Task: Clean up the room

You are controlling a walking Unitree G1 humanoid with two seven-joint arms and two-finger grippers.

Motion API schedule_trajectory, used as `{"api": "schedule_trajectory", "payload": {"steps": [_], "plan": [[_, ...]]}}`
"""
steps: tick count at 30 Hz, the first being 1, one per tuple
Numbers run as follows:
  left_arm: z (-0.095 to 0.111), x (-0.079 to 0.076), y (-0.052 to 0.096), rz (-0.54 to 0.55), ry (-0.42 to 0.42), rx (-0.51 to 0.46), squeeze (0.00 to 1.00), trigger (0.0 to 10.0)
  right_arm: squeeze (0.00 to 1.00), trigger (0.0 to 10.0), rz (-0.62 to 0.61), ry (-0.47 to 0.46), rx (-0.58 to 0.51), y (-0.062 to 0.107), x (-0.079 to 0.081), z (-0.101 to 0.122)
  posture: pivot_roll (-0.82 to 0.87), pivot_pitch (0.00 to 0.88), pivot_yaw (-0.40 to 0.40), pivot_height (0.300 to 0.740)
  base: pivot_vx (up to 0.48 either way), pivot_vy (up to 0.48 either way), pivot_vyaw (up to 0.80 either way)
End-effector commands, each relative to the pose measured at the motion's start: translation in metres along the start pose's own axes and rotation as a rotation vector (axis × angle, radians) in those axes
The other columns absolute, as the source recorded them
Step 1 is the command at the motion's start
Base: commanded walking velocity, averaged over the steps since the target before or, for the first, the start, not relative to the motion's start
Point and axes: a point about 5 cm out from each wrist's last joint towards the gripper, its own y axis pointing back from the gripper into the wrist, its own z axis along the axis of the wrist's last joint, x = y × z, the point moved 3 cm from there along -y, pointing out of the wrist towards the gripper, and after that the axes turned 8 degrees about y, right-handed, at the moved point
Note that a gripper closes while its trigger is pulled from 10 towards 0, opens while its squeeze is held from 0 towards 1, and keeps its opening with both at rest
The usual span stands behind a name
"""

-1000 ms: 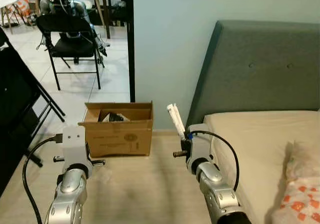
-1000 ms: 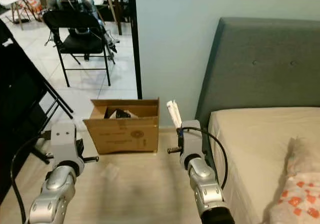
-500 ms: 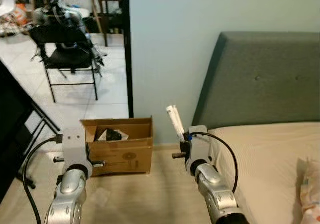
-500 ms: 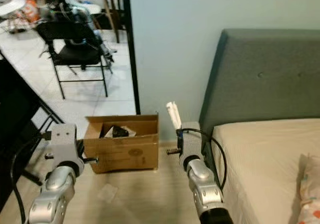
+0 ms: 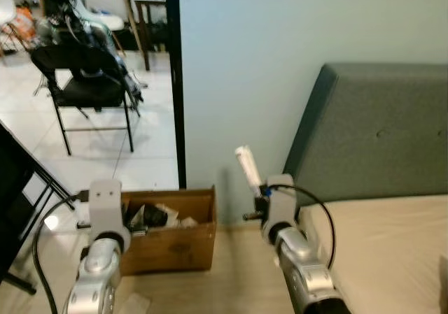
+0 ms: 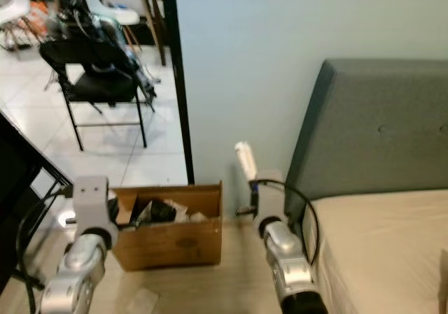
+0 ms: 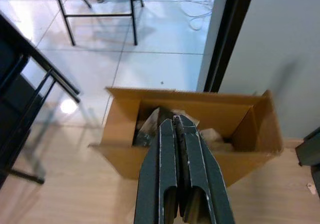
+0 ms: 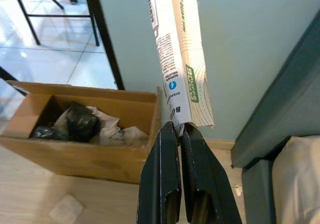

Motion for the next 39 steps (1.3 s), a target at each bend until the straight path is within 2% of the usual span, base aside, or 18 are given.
{"api": "schedule_trajectory", "payload": {"steps": [1,4,9,16,26,28,39], "plan": [[-0.003,-0.002,0.001,-0.009,-0.004,0.01,0.0,10.0,0.0,10.0,-0.022,-0.011,0.012,0.002,-0.008,-0.005,0.0,0.053,-0.026,0.74,0.45,0.0,0.0],[-0.003,-0.002,0.001,-0.01,-0.005,0.011,0.0,10.0,0.0,10.0,-0.019,-0.005,0.015,0.002,-0.008,-0.005,0.0,0.053,-0.026,0.74,0.456,0.0,0.0],[-0.003,-0.002,0.001,-0.011,-0.006,0.011,0.0,10.0,0.0,10.0,0.024,0.057,0.021,0.003,-0.001,-0.007,0.0,0.058,-0.026,0.74,0.455,0.0,0.0],[-0.003,-0.002,0.001,-0.01,-0.006,0.013,0.0,10.0,0.0,10.0,0.042,0.07,0.008,0.003,0.001,-0.005,0.0,0.063,-0.029,0.74,0.454,0.0,0.66],[-0.003,-0.001,0.002,0.0,-0.01,0.01,0.0,10.0,0.0,10.0,0.093,0.063,0.013,0.004,0.007,-0.007,0.0,0.067,-0.033,0.74,0.425,0.0,0.0],[-0.003,0.0,0.003,0.013,-0.032,0.007,0.0,10.0,0.0,10.0,0.125,0.069,0.018,0.005,0.011,-0.008,0.01,0.069,-0.037,0.74,0.0,0.0,0.0],[-0.003,0.002,0.004,0.023,-0.035,0.001,0.0,10.0,0.0,10.0,0.194,0.11,0.042,0.004,0.014,-0.009,0.01,0.073,-0.04,0.74,0.0,0.0,0.0]]}}
